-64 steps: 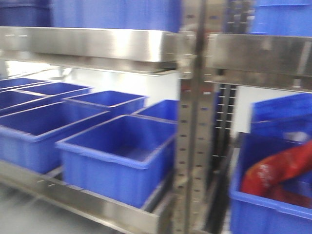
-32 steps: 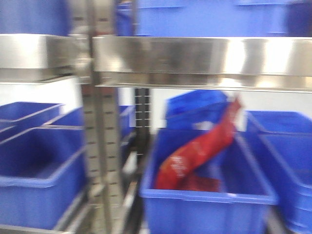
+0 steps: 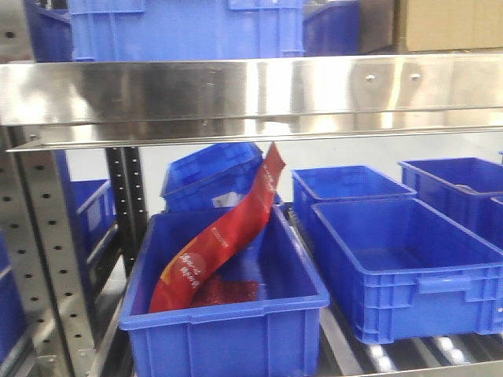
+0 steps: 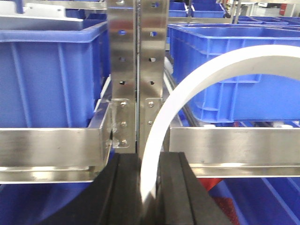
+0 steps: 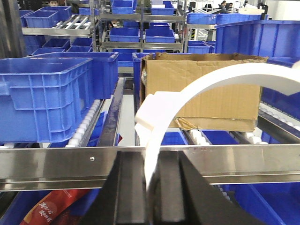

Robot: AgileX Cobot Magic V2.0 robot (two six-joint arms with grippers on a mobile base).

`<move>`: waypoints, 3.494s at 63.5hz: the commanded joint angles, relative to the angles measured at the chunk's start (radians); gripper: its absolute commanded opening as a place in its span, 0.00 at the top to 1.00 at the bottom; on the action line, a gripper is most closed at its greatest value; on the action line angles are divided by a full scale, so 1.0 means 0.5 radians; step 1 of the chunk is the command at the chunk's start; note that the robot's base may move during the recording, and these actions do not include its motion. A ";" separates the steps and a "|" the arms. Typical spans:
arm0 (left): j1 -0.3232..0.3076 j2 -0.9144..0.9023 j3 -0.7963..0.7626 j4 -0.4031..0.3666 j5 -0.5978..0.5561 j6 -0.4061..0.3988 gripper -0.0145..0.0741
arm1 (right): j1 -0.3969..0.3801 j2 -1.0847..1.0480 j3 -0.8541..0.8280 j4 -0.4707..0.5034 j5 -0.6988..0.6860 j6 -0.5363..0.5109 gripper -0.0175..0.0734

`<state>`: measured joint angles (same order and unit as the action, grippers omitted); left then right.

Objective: Grab PVC pipe and place in blue bin

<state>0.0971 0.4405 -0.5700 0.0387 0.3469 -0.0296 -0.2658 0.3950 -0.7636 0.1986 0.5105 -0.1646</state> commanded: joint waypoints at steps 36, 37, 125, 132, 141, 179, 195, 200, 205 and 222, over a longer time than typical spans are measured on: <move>0.001 -0.012 0.001 -0.015 -0.058 -0.015 0.96 | 0.000 0.000 0.001 -0.006 -0.048 -0.009 0.99; 0.001 -0.012 0.001 -0.015 -0.058 -0.015 0.96 | 0.000 0.000 0.001 -0.006 -0.048 -0.009 0.99; 0.001 -0.012 0.001 -0.015 -0.058 -0.015 0.96 | 0.000 0.000 0.001 -0.006 -0.048 -0.009 0.99; 0.001 -0.012 0.001 -0.015 -0.058 -0.015 0.96 | 0.000 0.000 0.001 -0.006 -0.048 -0.009 0.99; 0.001 -0.012 0.001 -0.015 -0.058 -0.015 0.96 | 0.000 0.000 0.001 -0.006 -0.048 -0.009 0.99; 0.001 -0.012 0.001 -0.015 -0.058 -0.015 0.96 | 0.000 0.000 0.001 -0.006 -0.048 -0.009 0.99; 0.001 -0.012 0.001 -0.015 -0.058 -0.015 0.96 | 0.000 0.000 0.001 -0.006 -0.048 -0.009 0.99; 0.001 -0.012 0.001 -0.015 -0.058 -0.015 0.96 | 0.000 0.000 0.001 -0.006 -0.048 -0.009 0.99; 0.001 -0.012 0.001 -0.015 -0.058 -0.015 0.96 | 0.000 0.000 0.001 -0.006 -0.048 -0.009 0.99; 0.001 -0.012 0.001 -0.015 -0.069 -0.015 0.96 | 0.000 0.000 0.001 -0.006 -0.048 -0.009 0.99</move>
<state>0.0971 0.4405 -0.5700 0.0387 0.3469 -0.0296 -0.2658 0.3950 -0.7636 0.1986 0.5105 -0.1648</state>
